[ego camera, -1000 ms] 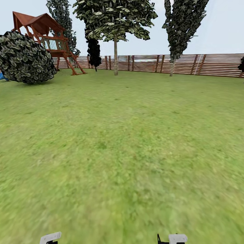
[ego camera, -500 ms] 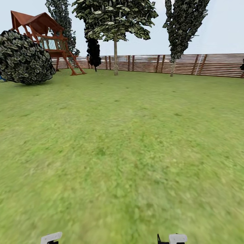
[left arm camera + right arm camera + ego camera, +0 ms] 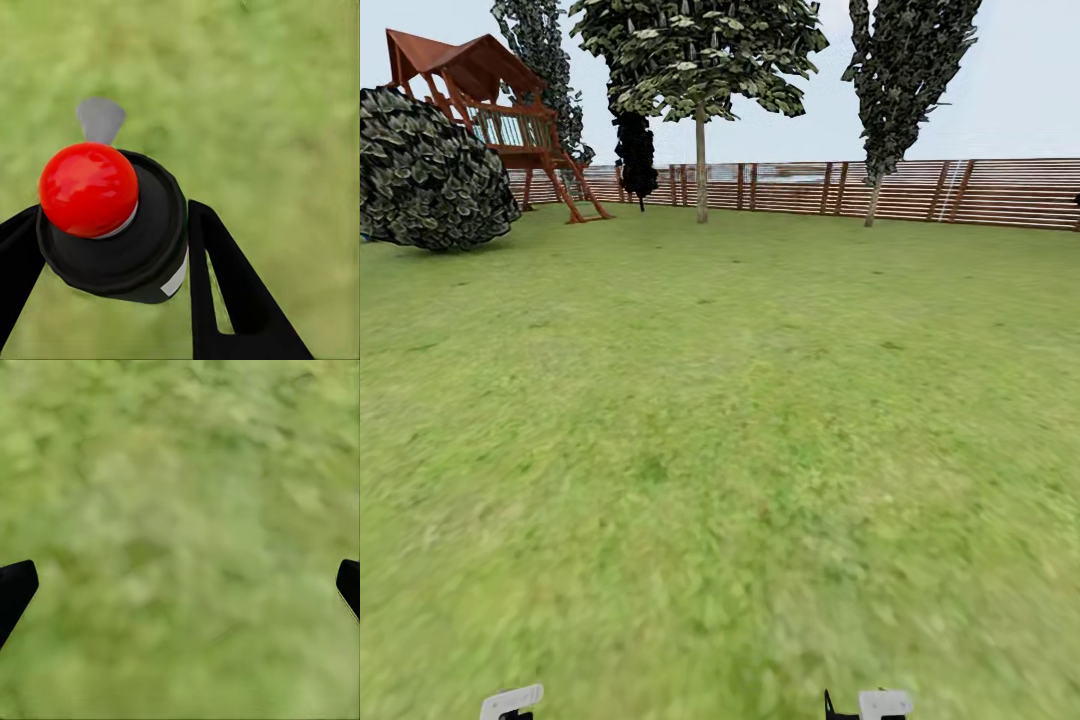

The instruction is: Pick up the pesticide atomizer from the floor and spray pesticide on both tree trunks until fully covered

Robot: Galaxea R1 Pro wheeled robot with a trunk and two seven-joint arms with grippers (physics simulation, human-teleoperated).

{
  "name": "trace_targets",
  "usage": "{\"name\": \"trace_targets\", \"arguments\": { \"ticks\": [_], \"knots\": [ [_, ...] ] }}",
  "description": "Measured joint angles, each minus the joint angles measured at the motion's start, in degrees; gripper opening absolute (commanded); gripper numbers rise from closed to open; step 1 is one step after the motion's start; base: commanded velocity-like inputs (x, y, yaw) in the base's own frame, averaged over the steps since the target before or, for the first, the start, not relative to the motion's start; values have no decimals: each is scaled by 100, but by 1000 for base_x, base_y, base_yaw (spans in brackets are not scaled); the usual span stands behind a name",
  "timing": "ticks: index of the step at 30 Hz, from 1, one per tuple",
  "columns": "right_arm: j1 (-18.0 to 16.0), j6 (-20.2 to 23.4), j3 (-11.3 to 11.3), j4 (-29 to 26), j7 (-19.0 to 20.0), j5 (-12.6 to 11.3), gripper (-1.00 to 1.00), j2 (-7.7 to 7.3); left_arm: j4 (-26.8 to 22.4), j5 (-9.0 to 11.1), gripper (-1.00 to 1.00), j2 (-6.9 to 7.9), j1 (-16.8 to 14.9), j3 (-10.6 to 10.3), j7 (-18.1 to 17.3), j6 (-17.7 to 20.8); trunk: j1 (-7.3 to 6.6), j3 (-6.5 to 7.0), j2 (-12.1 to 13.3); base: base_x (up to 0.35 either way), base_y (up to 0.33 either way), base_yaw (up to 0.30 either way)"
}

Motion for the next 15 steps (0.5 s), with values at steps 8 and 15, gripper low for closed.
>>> {"name": "trace_targets", "arguments": {
  "ticks": [8,15],
  "knots": [
    [0,0,0,0,1,0,100,0,-1,0,-100,0,0,0,0,-3,0,0,0,337,0,0],
    [0,0,0,0,3,0,100,0,-1,0,-100,0,0,0,0,0,0,0,0,337,0,0]
  ]
}}
